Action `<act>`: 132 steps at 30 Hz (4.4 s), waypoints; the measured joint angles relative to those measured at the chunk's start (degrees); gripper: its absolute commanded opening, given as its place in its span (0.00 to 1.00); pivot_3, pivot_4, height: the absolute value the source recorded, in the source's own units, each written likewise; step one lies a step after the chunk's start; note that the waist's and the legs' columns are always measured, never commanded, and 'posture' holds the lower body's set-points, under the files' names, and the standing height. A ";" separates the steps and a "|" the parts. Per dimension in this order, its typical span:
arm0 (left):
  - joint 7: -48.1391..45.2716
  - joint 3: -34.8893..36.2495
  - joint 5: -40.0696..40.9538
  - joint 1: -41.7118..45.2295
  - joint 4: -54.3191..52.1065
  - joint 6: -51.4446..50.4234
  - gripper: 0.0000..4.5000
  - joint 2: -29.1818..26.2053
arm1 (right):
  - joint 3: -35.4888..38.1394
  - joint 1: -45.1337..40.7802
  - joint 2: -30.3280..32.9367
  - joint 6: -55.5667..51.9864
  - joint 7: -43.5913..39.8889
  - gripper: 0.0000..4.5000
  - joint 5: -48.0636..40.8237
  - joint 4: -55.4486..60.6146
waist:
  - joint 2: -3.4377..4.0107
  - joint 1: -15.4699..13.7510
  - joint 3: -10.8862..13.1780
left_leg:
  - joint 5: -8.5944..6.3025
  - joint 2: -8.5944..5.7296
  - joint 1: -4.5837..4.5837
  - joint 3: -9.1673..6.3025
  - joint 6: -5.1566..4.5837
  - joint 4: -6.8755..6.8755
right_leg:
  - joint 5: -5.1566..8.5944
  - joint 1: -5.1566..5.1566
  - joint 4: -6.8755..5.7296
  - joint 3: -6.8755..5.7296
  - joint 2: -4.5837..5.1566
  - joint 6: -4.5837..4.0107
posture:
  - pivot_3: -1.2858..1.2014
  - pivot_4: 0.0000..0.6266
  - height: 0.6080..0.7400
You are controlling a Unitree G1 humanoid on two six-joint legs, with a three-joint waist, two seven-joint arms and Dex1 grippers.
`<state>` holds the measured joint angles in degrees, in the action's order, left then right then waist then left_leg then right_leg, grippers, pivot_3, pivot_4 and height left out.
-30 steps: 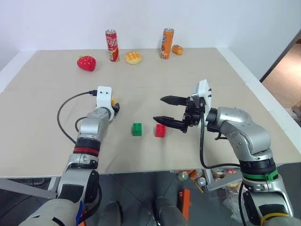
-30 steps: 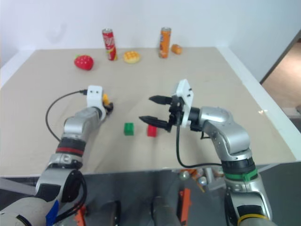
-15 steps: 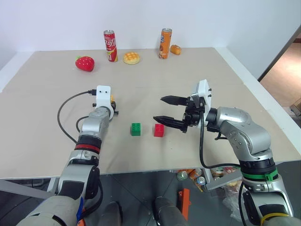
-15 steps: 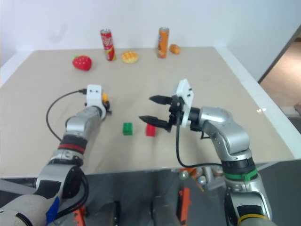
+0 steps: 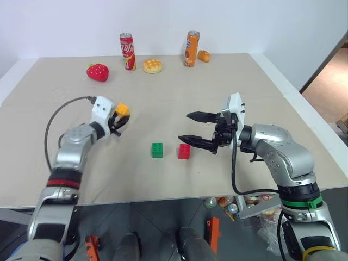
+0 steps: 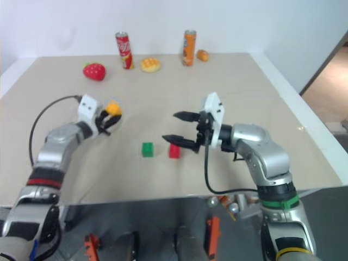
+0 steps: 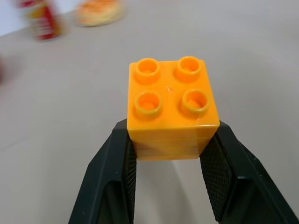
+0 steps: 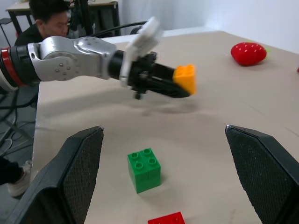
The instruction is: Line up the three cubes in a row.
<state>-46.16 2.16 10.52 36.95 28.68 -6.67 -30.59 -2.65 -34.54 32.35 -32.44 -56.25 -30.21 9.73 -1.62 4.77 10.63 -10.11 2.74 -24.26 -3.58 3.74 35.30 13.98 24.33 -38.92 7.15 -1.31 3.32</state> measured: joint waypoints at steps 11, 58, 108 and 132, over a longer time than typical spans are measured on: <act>-19.81 -0.21 3.11 -0.12 4.65 6.91 0.30 -5.28 | 0.05 0.11 1.04 -0.04 -1.11 0.97 -0.01 0.01 | 0.00 -0.48 0.00 | 0.01 -0.01 -0.06 0.08 -0.02 0.15 | -0.01 -0.02 -0.01 -0.01 0.08 0.00 | 0.52 0.24 1.00; -39.11 -5.98 -2.79 7.19 22.58 20.74 0.30 -2.11 | 0.37 2.19 2.25 -2.43 0.30 0.97 -1.06 3.33 | 0.00 -0.26 0.00 | 0.01 0.01 -0.06 0.04 -0.04 0.11 | 0.02 0.01 -0.06 -0.02 0.03 -0.02 | 0.52 0.24 1.00; -40.72 -5.97 -3.33 8.53 23.19 20.33 0.30 -4.20 | 0.36 2.15 2.25 -2.42 0.11 0.97 -1.05 3.30 | 0.00 -0.27 0.00 | 0.01 0.02 -0.06 0.04 -0.04 0.12 | 0.03 0.01 -0.07 -0.04 0.03 -0.03 | 0.52 0.24 1.00; -41.47 -6.51 -4.15 10.18 26.43 22.42 0.30 -4.15 | 0.36 2.34 3.54 -2.96 -1.15 0.97 -1.74 3.31 | 0.00 -0.26 0.00 | 0.01 0.01 -0.06 0.04 -0.05 0.15 | 0.02 0.01 -0.09 -0.02 0.02 -0.03 | 0.52 0.24 1.00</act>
<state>-87.63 -4.35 6.37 47.13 55.11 15.75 -34.74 -2.29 -32.20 35.89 -35.40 -57.40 -31.95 13.03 -1.61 4.51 10.63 -10.10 2.76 -24.31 -3.54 3.69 35.45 14.00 24.34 -39.01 7.13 -1.29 3.29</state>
